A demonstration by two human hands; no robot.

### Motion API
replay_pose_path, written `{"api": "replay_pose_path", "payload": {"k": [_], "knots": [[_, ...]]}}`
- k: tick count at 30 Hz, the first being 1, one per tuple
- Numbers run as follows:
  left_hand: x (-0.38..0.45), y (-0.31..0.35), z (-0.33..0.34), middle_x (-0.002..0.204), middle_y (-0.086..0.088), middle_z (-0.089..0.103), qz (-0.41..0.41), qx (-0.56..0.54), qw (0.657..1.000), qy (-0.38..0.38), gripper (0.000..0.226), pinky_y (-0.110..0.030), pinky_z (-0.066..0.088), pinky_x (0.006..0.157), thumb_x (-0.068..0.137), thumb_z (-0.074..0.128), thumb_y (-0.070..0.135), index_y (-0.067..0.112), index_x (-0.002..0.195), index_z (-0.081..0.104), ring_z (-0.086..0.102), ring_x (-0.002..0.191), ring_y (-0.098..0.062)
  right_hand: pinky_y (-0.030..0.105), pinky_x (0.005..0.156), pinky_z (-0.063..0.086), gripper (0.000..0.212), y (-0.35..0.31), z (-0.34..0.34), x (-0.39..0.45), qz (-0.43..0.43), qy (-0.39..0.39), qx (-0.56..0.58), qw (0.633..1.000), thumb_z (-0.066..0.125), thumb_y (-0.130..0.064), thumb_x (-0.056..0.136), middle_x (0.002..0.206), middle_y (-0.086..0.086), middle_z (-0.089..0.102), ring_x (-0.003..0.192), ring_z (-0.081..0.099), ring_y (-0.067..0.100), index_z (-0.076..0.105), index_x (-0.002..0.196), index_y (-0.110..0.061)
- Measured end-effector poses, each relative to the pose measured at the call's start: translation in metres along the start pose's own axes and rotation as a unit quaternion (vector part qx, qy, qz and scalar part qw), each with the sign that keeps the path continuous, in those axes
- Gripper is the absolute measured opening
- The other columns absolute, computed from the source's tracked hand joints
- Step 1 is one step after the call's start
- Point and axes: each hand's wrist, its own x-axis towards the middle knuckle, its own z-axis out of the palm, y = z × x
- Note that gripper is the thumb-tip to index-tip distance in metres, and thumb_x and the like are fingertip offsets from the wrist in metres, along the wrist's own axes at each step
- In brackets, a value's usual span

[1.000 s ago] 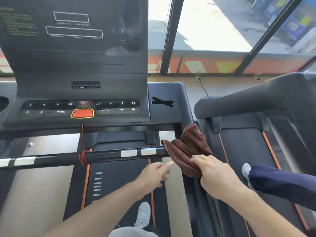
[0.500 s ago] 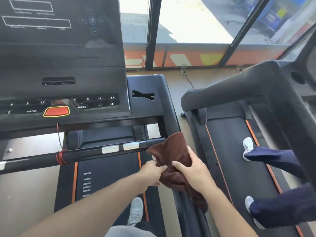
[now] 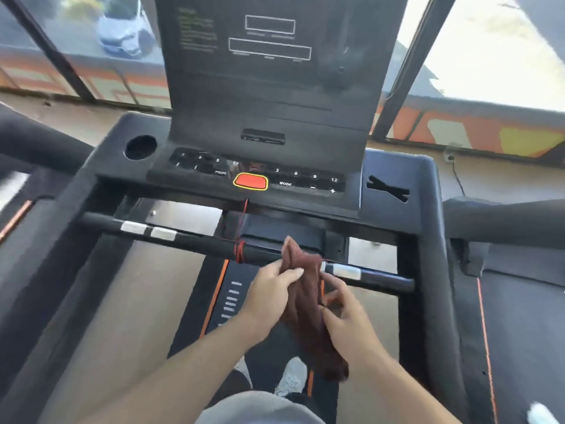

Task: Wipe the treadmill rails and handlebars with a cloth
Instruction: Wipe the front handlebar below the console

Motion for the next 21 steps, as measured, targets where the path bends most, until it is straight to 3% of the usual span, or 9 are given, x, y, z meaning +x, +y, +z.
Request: {"api": "replay_pose_path", "payload": {"k": [3,5,7,9,12,14,16,18,21], "knots": [[-0.011,0.015,-0.048,0.099,0.003,0.079,0.052,0.015,0.996,0.076,0.021,-0.049,0.053,0.1,0.092,0.06,0.022,0.03,0.103,0.078,0.074,0.1,-0.019,0.026,0.074,0.052,0.066,-0.027,0.041,0.004,-0.045,-0.06,0.054,0.996,0.055,0.007,0.099,0.081,-0.014,0.061,0.079,0.062,0.013,0.065,0.12,-0.055],[-0.02,0.024,-0.082,0.098,0.011,0.078,0.087,0.03,0.983,0.16,0.018,-0.041,0.054,0.099,0.095,0.061,0.024,0.032,0.102,0.076,0.072,0.099,-0.01,0.026,0.082,0.053,0.057,-0.049,0.065,0.002,-0.108,-0.05,0.077,0.99,0.057,0.007,0.1,0.086,-0.006,0.061,0.084,0.064,0.014,0.068,0.116,-0.047],[-0.028,0.036,-0.116,0.099,0.011,0.078,0.123,0.04,0.967,0.22,0.017,-0.042,0.055,0.098,0.091,0.063,0.032,0.031,0.105,0.074,0.072,0.099,-0.009,0.02,0.078,0.048,0.048,-0.073,0.086,0.002,-0.159,-0.034,0.094,0.982,0.061,0.004,0.099,0.088,-0.003,0.058,0.08,0.058,0.013,0.069,0.111,-0.041],[-0.035,0.047,-0.144,0.1,0.008,0.078,0.157,0.034,0.957,0.241,0.018,-0.046,0.054,0.097,0.09,0.065,0.034,0.034,0.105,0.074,0.072,0.101,-0.014,0.017,0.074,0.044,0.039,-0.1,0.105,0.001,-0.199,-0.017,0.1,0.975,0.064,0.004,0.097,0.088,-0.004,0.058,0.076,0.055,0.012,0.07,0.107,-0.033],[-0.035,0.066,-0.182,0.098,0.014,0.076,0.211,0.086,0.936,0.267,0.014,-0.029,0.054,0.093,0.096,0.066,0.023,0.034,0.102,0.071,0.07,0.097,-0.002,0.012,0.073,0.041,0.031,-0.143,0.125,0.004,-0.273,0.049,0.079,0.957,0.066,0.006,0.095,0.09,-0.001,0.061,0.075,0.056,0.008,0.068,0.096,-0.025],[-0.029,0.082,-0.211,0.098,0.018,0.075,0.215,0.083,0.935,0.27,0.02,-0.022,0.054,0.09,0.096,0.067,0.026,0.031,0.116,0.068,0.069,0.096,0.003,0.012,0.078,0.042,0.029,-0.165,0.143,0.016,-0.311,0.073,0.045,0.946,0.066,0.003,0.096,0.098,-0.003,0.062,0.087,0.06,0.009,0.068,0.096,-0.026],[-0.009,0.083,-0.246,0.1,0.019,0.071,0.173,0.067,0.939,0.291,0.048,-0.02,0.052,0.091,0.093,0.071,0.032,0.034,0.138,0.053,0.068,0.097,0.001,0.017,0.096,0.043,0.022,-0.176,0.167,0.04,-0.306,0.046,-0.039,0.95,0.069,-0.009,0.097,0.114,-0.011,0.062,0.11,0.058,0.008,0.072,0.109,-0.028],[0.007,0.074,-0.276,0.11,0.017,0.063,0.113,0.08,0.93,0.341,0.073,-0.024,0.047,0.094,0.089,0.074,0.035,0.033,0.151,0.036,0.064,0.101,-0.004,0.028,0.117,0.03,0.038,-0.173,0.195,0.07,-0.285,-0.003,-0.218,0.934,0.074,-0.026,0.095,0.137,-0.016,0.057,0.134,0.045,0.008,0.067,0.131,-0.036],[0.018,0.048,-0.317,0.114,0.012,0.064,0.063,0.072,0.935,0.341,0.059,-0.026,0.047,0.093,0.09,0.073,0.025,0.028,0.143,0.048,0.063,0.094,-0.002,0.041,0.127,0.01,0.086,-0.161,0.243,0.109,-0.23,-0.15,-0.467,0.84,0.075,-0.047,0.089,0.165,-0.006,0.033,0.152,0.026,0.02,0.028,0.16,-0.04]]}}
